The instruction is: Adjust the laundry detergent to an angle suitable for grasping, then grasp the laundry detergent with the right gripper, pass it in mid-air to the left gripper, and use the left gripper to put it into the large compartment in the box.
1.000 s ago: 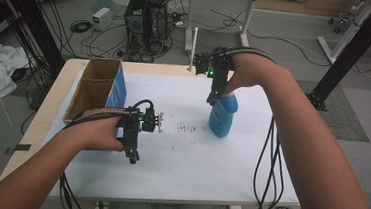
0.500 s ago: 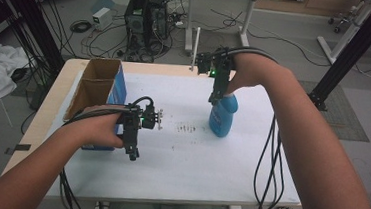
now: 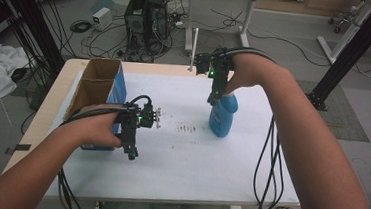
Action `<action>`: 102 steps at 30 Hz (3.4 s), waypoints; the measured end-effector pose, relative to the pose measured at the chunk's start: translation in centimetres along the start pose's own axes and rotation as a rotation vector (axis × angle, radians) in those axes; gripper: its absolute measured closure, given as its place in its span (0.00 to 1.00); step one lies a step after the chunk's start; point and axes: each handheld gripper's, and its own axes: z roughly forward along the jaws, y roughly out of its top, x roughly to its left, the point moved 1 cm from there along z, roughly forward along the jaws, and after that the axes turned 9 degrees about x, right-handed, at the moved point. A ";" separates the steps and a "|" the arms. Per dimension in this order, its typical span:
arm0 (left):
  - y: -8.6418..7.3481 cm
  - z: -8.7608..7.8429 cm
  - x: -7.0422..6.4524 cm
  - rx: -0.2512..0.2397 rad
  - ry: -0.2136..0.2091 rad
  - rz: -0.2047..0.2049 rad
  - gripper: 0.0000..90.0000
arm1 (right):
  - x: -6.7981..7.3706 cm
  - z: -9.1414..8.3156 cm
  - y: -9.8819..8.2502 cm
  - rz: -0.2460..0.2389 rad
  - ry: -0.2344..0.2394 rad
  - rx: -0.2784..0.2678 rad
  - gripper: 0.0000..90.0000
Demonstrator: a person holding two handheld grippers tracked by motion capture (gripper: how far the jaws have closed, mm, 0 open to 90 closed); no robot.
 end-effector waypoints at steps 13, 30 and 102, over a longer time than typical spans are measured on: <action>-0.4 0.2 0.1 0.001 0.023 -0.018 0.02 | 0.2 0.1 0.0 0.014 -0.001 0.001 0.13; -0.1 1.2 -0.8 -0.051 0.018 -0.067 0.02 | 1.0 0.9 -0.6 -0.008 -0.001 -0.001 0.13; 0.2 1.3 -2.0 -0.052 0.012 -0.028 0.02 | 7.8 12.6 -6.6 0.270 0.110 -0.465 0.13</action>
